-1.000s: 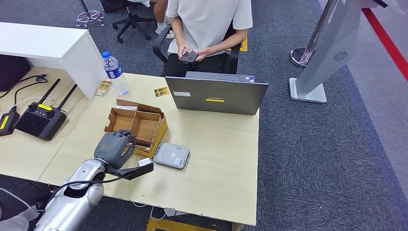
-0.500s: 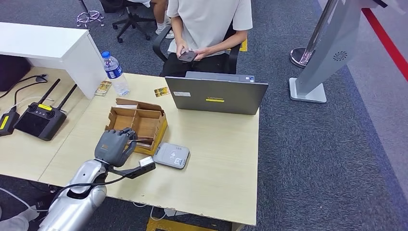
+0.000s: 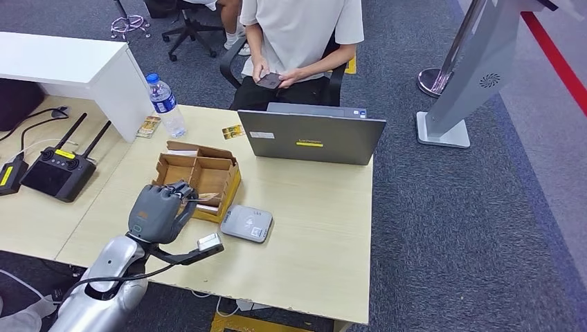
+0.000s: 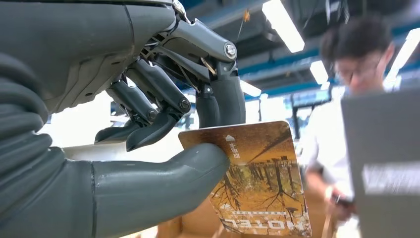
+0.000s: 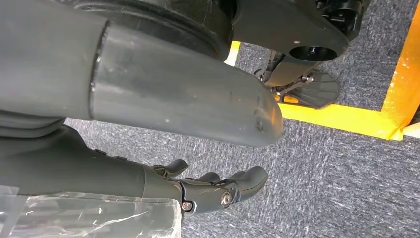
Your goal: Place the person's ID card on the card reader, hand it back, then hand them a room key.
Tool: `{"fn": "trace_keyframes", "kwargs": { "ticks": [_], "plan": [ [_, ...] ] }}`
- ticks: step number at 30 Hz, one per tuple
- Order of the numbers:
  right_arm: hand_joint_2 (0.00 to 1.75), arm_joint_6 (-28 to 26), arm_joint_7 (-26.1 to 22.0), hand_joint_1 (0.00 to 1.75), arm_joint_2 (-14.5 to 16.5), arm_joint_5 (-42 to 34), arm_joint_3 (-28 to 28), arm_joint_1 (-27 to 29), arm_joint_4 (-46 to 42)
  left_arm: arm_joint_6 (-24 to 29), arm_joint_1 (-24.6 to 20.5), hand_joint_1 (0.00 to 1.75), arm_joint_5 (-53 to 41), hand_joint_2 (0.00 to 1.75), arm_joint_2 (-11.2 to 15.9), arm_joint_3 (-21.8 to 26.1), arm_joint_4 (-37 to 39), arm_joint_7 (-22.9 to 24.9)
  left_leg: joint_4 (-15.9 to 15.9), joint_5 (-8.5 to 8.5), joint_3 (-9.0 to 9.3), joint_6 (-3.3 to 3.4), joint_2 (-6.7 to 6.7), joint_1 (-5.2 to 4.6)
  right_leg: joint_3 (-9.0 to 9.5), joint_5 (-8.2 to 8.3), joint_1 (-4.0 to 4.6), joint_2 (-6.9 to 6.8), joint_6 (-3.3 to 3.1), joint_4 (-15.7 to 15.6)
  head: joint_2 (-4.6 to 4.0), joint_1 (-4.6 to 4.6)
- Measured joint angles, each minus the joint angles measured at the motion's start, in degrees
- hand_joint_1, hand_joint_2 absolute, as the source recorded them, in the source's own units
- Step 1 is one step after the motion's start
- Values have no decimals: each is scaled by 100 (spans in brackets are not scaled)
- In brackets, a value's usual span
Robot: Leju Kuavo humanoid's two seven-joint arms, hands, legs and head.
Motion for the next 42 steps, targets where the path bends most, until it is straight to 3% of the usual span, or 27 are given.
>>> {"fn": "trace_keyframes", "kwargs": {
  "ticks": [4,9,14,19,22,28,32,42],
  "plan": [
    [0,-1,-13,0,0,1,7,11,1,-8,-125,175,220,175,129,15,-554,-25,0,2,0,2,-1,0,0,1,0,-3,0,0,0,1],
    [0,9,95,0,1,81,86,-37,-1,-397,-1024,175,303,175,162,86,-504,164,1,25,-9,2,-12,2,-5,17,1,-13,0,0,0,2],
    [0,57,219,0,14,153,214,-136,-2,-947,-2399,175,225,175,75,92,502,491,1,51,-22,-1,-13,2,-22,46,2,-11,-3,1,0,4],
    [0,93,295,0,34,154,335,-184,-2,-1396,-3638,175,100,175,-193,-1,1783,793,3,65,-39,2,-11,0,-39,63,2,-7,0,1,0,6],
    [0,96,305,0,45,147,379,-196,-2,-1505,-4127,175,81,175,-362,-85,2348,863,4,67,-43,5,-9,-1,-43,70,1,-4,0,1,0,5],
    [0,117,328,0,51,138,467,-208,-2,-1628,-4698,175,30,175,-639,-230,3008,931,8,67,-58,5,-5,-3,-59,72,0,1,0,0,0,5],
    [0,136,338,0,58,136,480,-222,-2,-1686,-4953,0,48,175,-787,-271,3218,934,8,67,-60,6,-3,-3,-62,72,0,3,0,1,0,4],
    [0,146,328,0,63,108,493,-223,-2,-1536,-4982,0,214,175,-879,-311,3364,954,7,67,-62,5,-2,-2,-63,72,1,4,-1,2,0,4]
  ]
}}
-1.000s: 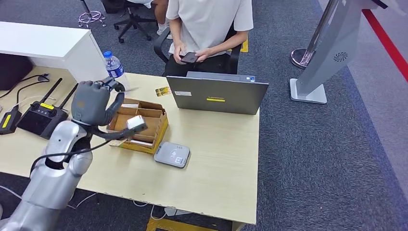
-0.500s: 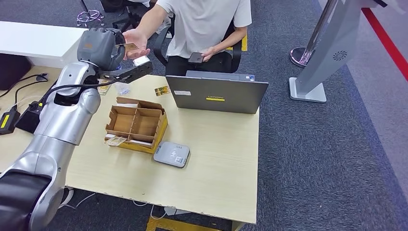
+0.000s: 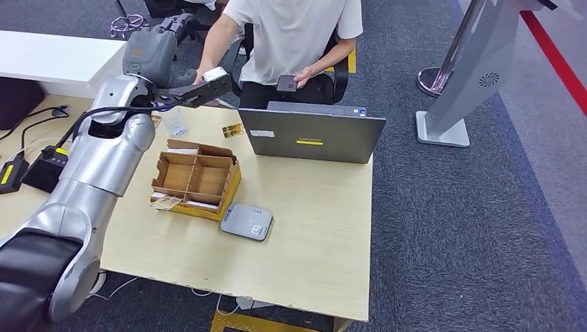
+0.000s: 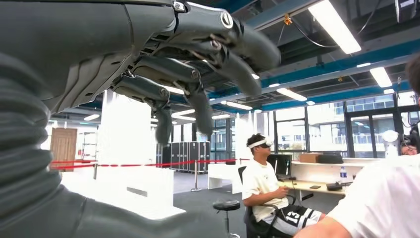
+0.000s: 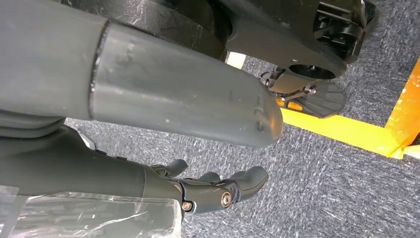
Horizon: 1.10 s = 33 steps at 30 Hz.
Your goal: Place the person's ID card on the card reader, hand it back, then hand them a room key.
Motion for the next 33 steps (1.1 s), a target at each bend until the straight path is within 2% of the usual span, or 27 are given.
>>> {"fn": "trace_keyframes", "kwargs": {
  "ticks": [3,5,9,12,17,19,21,24,27,29,33],
  "plan": [
    [0,-1,-23,0,0,-34,8,2,0,144,79,0,88,175,43,-3,9,-15,-1,0,-2,0,1,0,2,0,0,1,0,1,0,1],
    [0,-7,-60,0,0,-84,9,7,0,280,205,0,211,175,176,-2,-20,-84,-4,0,0,0,10,-1,2,0,0,8,0,3,0,1],
    [0,-54,-164,0,0,-195,9,33,0,848,681,0,549,175,812,137,-160,-305,-12,-4,6,-6,41,0,-1,-1,-1,38,-3,11,0,3],
    [0,-71,-266,0,0,-296,9,61,0,1543,1317,0,876,175,1623,650,-191,-678,-22,-24,33,-35,97,3,-3,-10,-1,98,-20,19,0,-2],
    [0,-56,-304,0,-2,-329,18,134,0,2247,2445,0,1480,175,3172,2052,313,-1212,-28,-48,42,-70,143,27,-20,-34,15,151,-57,29,0,-17],
    [0,-52,-305,0,-5,-375,26,161,1,2384,2809,0,1735,175,3785,2692,805,-1437,-28,-55,39,-79,152,36,-23,-43,25,158,-65,28,0,-25],
    [0,-49,-320,0,-15,-428,27,181,2,2410,3224,0,1962,175,4346,3311,1356,-1459,-28,-64,36,-84,154,40,-22,-52,30,158,-70,27,0,-22],
    [0,-15,-378,0,-50,-528,27,200,2,2266,3999,0,2419,175,4971,4243,2149,-1288,-28,-76,41,-80,146,40,-18,-69,31,148,-64,22,0,-28],
    [0,43,-419,0,-92,-607,27,194,2,1952,4668,0,2823,175,5165,5136,2693,-761,-27,-82,41,-71,97,40,-2,-88,31,97,-54,15,0,-28],
    [0,74,-450,0,-114,-630,27,180,2,1760,4991,0,3114,175,5075,5660,2950,-458,-26,-81,44,-68,62,39,8,-96,31,61,-55,10,0,-27],
    [0,119,-497,0,-146,-683,28,168,2,1633,5386,0,3471,175,4717,6469,3265,-333,-24,-75,43,-62,22,42,28,-98,33,14,-53,6,0,-14]
  ]
}}
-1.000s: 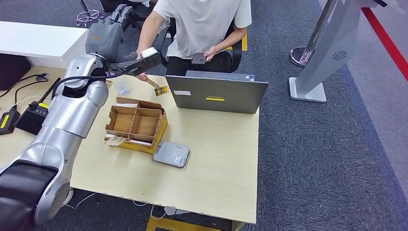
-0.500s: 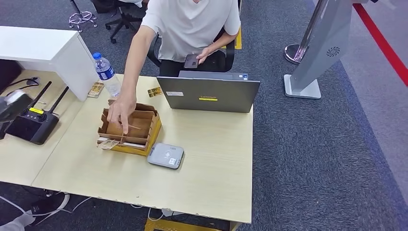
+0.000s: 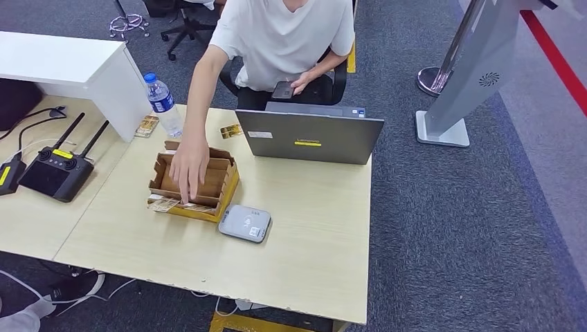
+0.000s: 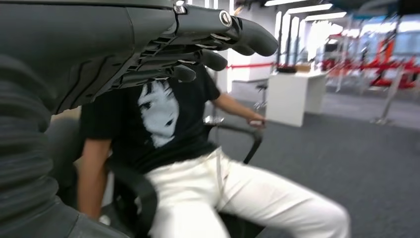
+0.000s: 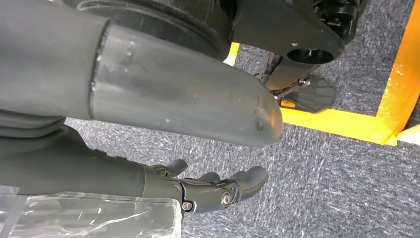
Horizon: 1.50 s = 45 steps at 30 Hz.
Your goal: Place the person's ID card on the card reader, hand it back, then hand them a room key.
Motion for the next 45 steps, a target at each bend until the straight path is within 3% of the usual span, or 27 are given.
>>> {"fn": "trace_keyframes", "kwargs": {
  "ticks": [2,3,4,6,7,8,11,14,17,23,27,31,37,38,41,42,45],
  "plan": [
    [0,5,-8,0,-15,-9,1,-1,0,-151,89,0,138,175,-183,268,97,119,1,1,4,2,-10,-2,16,2,-2,-10,2,-1,0,4],
    [0,8,-11,0,-21,-1,4,-1,0,-251,123,0,245,131,-325,406,136,192,1,1,9,4,-13,-9,23,3,-7,-12,4,-2,0,7],
    [44,13,-15,0,-25,7,8,-1,0,-350,150,0,391,87,-523,561,169,235,0,0,17,7,-15,-20,29,3,-20,-13,8,-2,0,7],
    [131,26,-31,0,-29,22,19,-2,-1,-584,182,0,801,87,-1069,935,231,203,-4,-2,34,19,-17,-49,38,-1,-47,-13,22,0,0,-8],
    [175,33,-42,0,-30,31,27,-4,-1,-730,186,0,1021,131,-1394,1130,265,164,-6,-3,40,25,-17,-56,42,-4,-56,-13,30,1,0,-19],
    [175,37,-49,0,-31,56,35,-10,-2,-880,186,0,1185,175,-1736,1300,307,137,-5,-4,42,31,-18,-56,45,-4,-57,-13,37,-2,0,-25],
    [175,35,2,0,-31,230,53,-53,-2,-1297,176,0,1239,175,-2748,1618,419,166,-1,-3,39,47,-20,-57,53,3,-56,-15,55,-14,0,-11],
    [175,34,95,0,-28,426,57,-117,-4,-1545,141,0,945,175,-3520,1681,487,310,4,0,33,62,-19,-58,56,15,-59,-15,74,-25,0,-1],
    [175,34,136,0,-26,510,58,-162,-4,-1620,114,0,721,175,-4023,1681,530,410,8,1,30,67,-18,-57,56,25,-56,-13,84,-31,0,21],
    [175,123,341,0,-21,830,58,-223,-4,-1948,69,0,75,175,-4547,1593,543,474,9,3,30,70,-19,-57,55,26,-54,-15,84,-31,0,20],
    [0,69,706,0,31,1310,58,-277,-6,-1824,31,0,-627,0,-4862,1281,550,325,9,4,31,70,-18,-55,55,29,-52,-14,79,-31,0,18],
    [0,95,863,0,93,1429,58,-307,-13,-1926,29,0,-1272,0,-5113,773,556,376,9,4,30,70,-18,-55,55,29,-51,-14,79,-30,0,15],
    [0,152,945,0,139,1777,58,-304,-19,-2026,55,0,-1808,0,-5392,181,562,1023,9,3,29,70,-19,-55,55,29,-51,-14,80,-30,0,15],
    [0,164,952,12,143,1848,58,-302,-20,-2025,60,0,-1872,0,-5425,111,562,1101,9,3,28,70,-19,-55,54,29,-51,-14,80,-30,0,15],
    [0,196,974,143,149,2173,59,-292,-20,-2060,72,131,-2133,0,-5483,-104,562,1220,9,3,28,70,-19,-55,53,28,-51,-15,80,-30,0,15],
    [0,202,980,175,151,2331,59,-288,-20,-2076,76,175,-2221,0,-5494,-181,562,1225,9,3,28,70,-19,-55,53,28,-51,-15,80,-30,0,15],
    [0,205,1083,175,160,3097,60,-270,-20,-2123,90,175,-2422,0,-5507,-370,562,1070,9,3,29,70,-19,-54,53,28,-50,-15,80,-30,0,15]
  ]
}}
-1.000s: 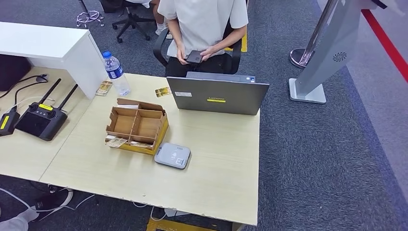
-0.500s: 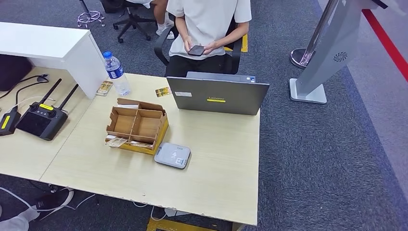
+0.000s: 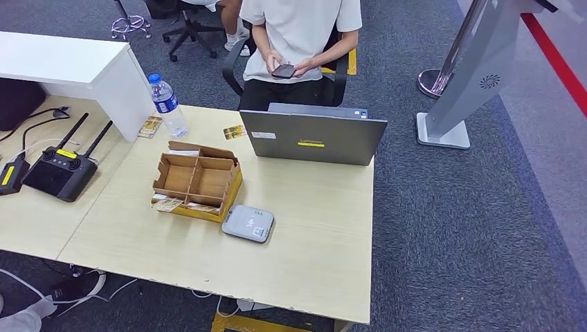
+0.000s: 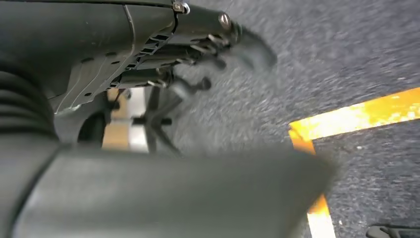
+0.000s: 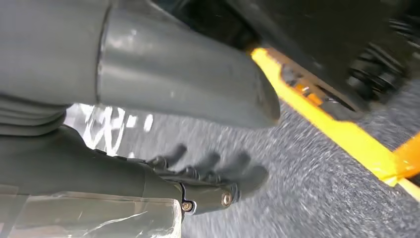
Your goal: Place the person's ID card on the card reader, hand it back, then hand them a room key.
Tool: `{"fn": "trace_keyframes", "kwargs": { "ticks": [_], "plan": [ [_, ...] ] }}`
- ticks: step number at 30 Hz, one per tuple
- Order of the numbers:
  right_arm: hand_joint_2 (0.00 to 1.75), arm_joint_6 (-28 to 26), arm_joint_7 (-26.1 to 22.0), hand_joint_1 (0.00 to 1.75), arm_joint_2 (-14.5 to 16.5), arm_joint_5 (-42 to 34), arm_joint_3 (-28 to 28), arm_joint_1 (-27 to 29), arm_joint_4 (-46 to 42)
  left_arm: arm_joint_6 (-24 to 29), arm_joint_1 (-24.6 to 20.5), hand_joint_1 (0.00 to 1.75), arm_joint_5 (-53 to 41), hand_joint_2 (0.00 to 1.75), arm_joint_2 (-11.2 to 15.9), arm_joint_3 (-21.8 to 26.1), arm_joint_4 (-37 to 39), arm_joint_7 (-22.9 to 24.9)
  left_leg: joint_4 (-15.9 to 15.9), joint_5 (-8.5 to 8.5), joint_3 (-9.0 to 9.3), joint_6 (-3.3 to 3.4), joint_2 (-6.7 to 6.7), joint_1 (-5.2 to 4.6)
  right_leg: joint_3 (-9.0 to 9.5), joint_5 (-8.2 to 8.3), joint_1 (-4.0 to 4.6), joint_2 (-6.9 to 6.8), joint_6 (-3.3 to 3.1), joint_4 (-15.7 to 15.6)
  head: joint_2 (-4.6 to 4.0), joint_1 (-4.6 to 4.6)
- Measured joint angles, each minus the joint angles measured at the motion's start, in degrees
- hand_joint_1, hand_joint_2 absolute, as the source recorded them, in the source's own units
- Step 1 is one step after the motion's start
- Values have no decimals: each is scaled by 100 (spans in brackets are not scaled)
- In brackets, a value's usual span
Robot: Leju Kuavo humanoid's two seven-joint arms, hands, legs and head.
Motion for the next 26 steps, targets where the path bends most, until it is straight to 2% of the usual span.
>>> {"fn": "trace_keyframes", "kwargs": {
  "ticks": [4,8,12,14,16,17,18,20,21,26],
  "plan": [
    [0,75,186,175,17,835,0,39,-1,-35,14,175,-151,0,5,-165,0,-292,0,0,0,0,0,1,0,0,1,0,0,1,0,0],
    [0,223,271,175,31,911,0,59,-8,76,21,175,-325,0,30,-294,0,-505,-1,0,-1,0,1,1,-1,0,1,0,0,1,0,0],
    [0,248,524,175,68,986,0,-32,-7,323,16,175,-570,0,90,-433,0,-461,0,1,0,0,2,2,-1,0,2,2,-1,1,0,1],
    [0,208,670,114,114,967,0,-93,-7,475,13,175,-649,0,117,-481,0,-465,0,2,0,-1,2,2,-1,1,2,2,-1,1,0,1],
    [0,87,782,27,183,893,-2,-153,-7,669,6,175,-711,0,136,-523,0,-544,0,4,-1,-2,2,4,-1,2,5,3,-2,1,0,1],
    [0,11,828,14,225,857,-4,-188,-7,776,0,165,-738,0,142,-539,0,-596,0,4,-1,-2,2,5,-1,2,6,3,-3,1,0,1],
    [0,-60,874,0,271,828,-5,-229,-8,876,-9,121,-764,0,148,-552,0,-642,-1,5,-1,-3,2,6,-1,3,7,3,-4,1,0,0],
    [0,-167,942,0,353,800,-8,-321,-10,1042,-30,34,-808,0,157,-575,0,-693,-1,6,0,-4,2,6,-1,3,7,3,-4,2,0,1],
    [0,-217,973,0,392,794,-9,-364,-12,1119,-39,0,-830,0,161,-585,0,-706,-1,7,0,-4,2,7,-1,3,8,3,-4,2,0,1],
    [0,-429,1058,0,498,772,-13,-502,-27,1291,-54,0,-883,0,169,-598,0,-724,-1,7,-1,-4,1,7,0,3,8,2,-4,2,0,1]
  ]
}}
